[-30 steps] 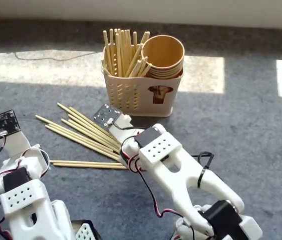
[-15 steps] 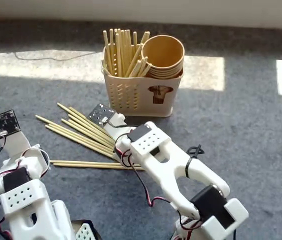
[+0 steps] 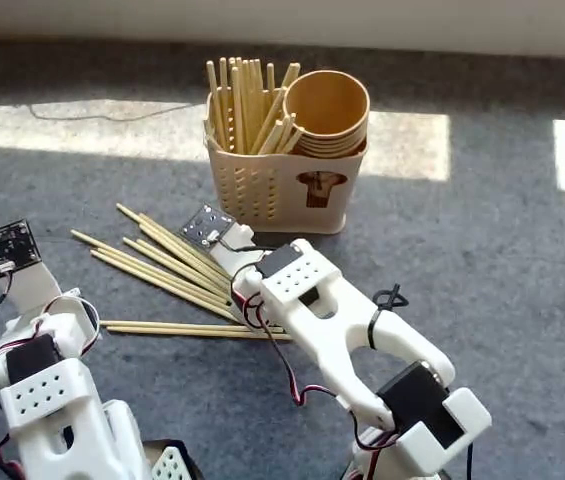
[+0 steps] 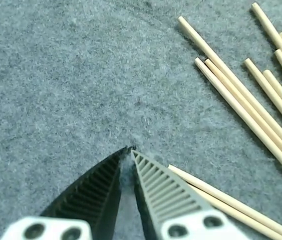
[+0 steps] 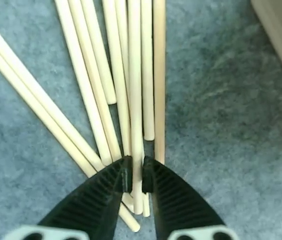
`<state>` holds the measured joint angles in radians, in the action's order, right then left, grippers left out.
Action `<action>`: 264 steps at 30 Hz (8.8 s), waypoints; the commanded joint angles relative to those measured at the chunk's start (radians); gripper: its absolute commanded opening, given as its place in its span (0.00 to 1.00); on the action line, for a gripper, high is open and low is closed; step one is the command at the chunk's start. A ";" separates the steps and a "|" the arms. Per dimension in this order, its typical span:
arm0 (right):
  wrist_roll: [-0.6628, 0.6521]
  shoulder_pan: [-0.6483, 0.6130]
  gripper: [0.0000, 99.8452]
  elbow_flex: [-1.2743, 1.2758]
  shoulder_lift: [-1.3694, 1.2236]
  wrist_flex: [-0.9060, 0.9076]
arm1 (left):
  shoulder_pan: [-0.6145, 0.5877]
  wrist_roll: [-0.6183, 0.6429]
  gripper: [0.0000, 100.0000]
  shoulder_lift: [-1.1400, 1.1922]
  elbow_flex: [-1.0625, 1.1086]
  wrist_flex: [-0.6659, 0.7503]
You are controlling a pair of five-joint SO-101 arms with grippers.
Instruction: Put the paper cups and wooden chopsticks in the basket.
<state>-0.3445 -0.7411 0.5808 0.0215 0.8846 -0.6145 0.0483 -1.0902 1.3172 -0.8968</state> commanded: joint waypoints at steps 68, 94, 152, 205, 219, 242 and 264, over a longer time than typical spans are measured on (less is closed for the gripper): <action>-0.143 -0.041 0.16 0.283 0.654 0.124 | -0.007 -0.006 0.00 -0.022 0.001 0.021; -0.144 -0.035 0.05 -0.051 -0.016 0.120 | -0.007 -0.006 0.00 -0.022 -0.001 0.021; 0.359 0.186 0.01 -0.489 0.584 -0.556 | -0.008 -0.008 0.00 -0.022 -0.001 0.021; 0.114 0.163 0.18 0.050 0.325 -0.740 | -0.008 -0.008 0.00 -0.022 -0.001 0.021; 0.110 0.162 0.18 0.028 0.529 -0.697 | -0.010 -0.008 0.00 -0.022 0.001 0.021; 0.112 -0.110 0.14 -0.156 0.664 0.134 | -0.176 0.002 0.00 -0.022 -0.002 0.094; 0.086 -0.183 0.13 -0.137 0.077 -0.142 | -0.214 0.002 0.00 -0.022 -0.005 0.097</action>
<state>-0.2279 -0.9329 0.4611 0.1243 0.8278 -0.8201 0.0514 -1.0902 1.3249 -0.8201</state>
